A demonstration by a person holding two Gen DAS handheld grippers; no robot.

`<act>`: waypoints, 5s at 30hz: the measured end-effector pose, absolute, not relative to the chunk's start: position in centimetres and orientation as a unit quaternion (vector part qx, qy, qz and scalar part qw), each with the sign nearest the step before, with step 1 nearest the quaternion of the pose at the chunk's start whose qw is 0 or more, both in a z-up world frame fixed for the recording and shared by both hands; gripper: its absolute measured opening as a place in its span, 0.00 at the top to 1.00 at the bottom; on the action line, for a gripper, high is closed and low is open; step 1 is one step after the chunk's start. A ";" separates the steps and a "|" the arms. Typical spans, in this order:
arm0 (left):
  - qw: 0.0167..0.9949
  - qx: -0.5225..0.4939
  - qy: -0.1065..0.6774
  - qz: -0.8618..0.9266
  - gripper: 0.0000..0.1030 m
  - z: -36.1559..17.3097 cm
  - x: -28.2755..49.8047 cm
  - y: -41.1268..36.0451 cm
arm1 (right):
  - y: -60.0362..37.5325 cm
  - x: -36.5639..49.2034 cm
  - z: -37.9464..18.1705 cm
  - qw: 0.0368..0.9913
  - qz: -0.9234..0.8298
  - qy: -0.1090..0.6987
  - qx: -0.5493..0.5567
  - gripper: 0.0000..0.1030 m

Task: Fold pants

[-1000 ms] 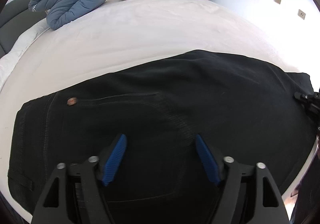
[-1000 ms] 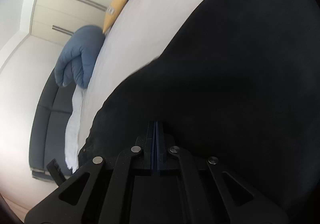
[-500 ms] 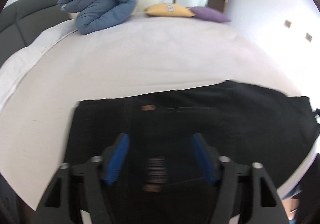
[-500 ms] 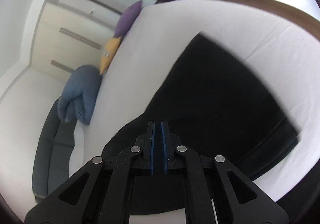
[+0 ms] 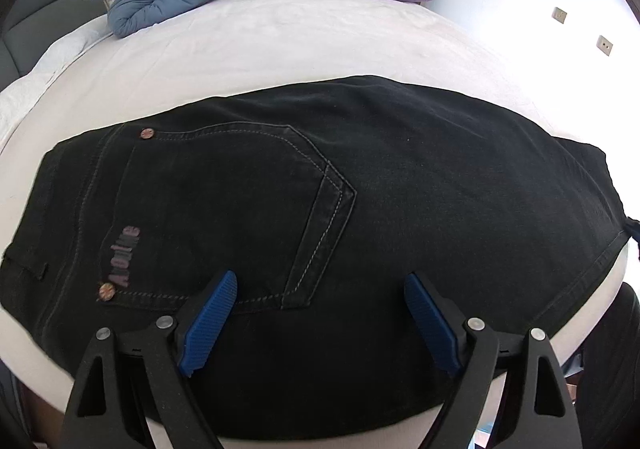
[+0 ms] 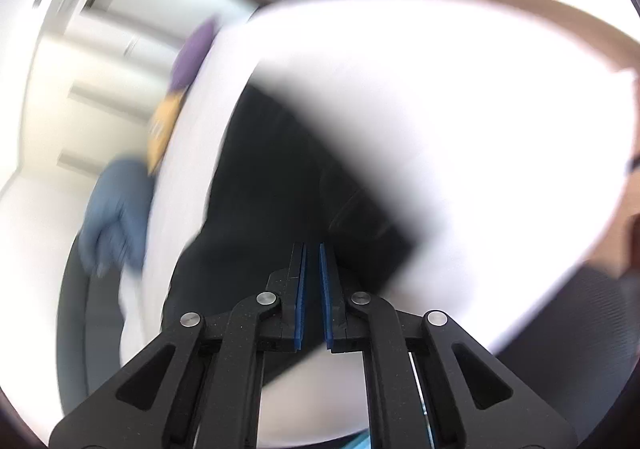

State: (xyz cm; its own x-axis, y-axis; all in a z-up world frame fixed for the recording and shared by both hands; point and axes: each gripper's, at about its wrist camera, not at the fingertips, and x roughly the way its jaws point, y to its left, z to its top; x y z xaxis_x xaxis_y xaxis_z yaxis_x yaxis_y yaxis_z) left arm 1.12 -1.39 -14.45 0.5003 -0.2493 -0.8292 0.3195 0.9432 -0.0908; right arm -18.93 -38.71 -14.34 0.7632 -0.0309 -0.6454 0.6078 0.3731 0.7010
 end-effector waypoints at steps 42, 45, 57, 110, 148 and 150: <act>0.840 0.027 0.504 -0.200 0.10 -15.3 2.0 -9.3 | -39.2 -19.4 -16.8 0.692 -0.170 0.103 0.694 0.90; 0.840 0.023 0.504 -0.200 0.10 -15.5 2.1 -9.0 | -38.6 -19.1 -14.9 0.715 -0.184 0.118 0.664 0.91; 0.833 -0.063 0.510 -0.205 0.07 -14.6 3.3 -6.2 | -16.0 -2.2 -6.7 0.905 -0.077 0.407 0.099 0.91; 0.767 0.015 0.569 -0.296 0.82 -13.8 14.3 -3.6 | 4.3 -2.3 -7.2 0.892 0.064 0.435 -0.101 0.87; 0.837 0.135 0.497 -0.183 0.33 -14.6 4.6 -7.9 | -29.9 -0.8 -13.0 0.770 0.207 0.457 0.394 0.68; 0.837 0.135 0.497 -0.185 0.33 -14.7 4.1 -7.6 | -28.5 -3.2 -12.8 0.770 0.221 0.463 0.380 0.68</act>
